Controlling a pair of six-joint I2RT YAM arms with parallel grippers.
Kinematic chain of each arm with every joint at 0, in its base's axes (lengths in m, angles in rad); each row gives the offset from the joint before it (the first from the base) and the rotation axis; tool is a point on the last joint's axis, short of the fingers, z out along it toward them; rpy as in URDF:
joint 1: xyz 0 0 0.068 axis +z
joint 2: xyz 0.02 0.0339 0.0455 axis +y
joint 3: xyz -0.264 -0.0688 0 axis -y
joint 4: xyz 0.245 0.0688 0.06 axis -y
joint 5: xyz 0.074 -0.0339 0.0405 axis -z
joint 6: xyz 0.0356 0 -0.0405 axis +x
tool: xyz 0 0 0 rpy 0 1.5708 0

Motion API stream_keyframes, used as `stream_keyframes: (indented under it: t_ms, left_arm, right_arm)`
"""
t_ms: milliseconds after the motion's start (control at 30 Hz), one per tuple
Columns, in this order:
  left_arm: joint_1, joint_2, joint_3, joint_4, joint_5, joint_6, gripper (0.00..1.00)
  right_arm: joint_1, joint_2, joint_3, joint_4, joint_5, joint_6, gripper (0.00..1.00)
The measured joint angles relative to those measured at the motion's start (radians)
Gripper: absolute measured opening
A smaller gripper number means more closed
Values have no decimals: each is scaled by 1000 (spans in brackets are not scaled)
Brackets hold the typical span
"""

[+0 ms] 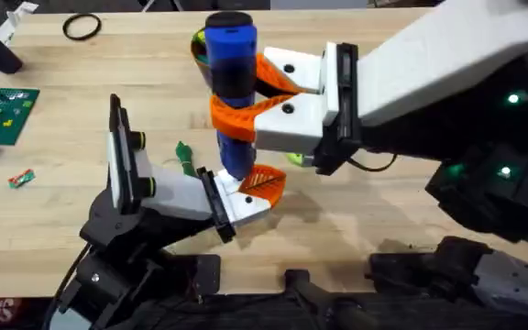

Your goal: Pick up the gripper from the table and insert it into the empty holder that is missing its gripper. Then pick up a screw, insert it into the mounting hole, and use the screwdriver to tighten it. Finally, clean up the table by picking up the vegetable and placing it into the bucket.

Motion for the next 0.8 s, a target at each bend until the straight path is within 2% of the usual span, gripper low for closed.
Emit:
stream_keyframes:
  t_ms: [600, 800]
  left_arm:
    - [0, 0, 0, 0, 0, 0, 23]
    - [0, 0, 0, 0, 0, 0, 23]
  right_arm:
    - [0, 0, -1, 11, -1, 0, 51]
    - [-10, -8, -5, 150, -4, 13, 51]
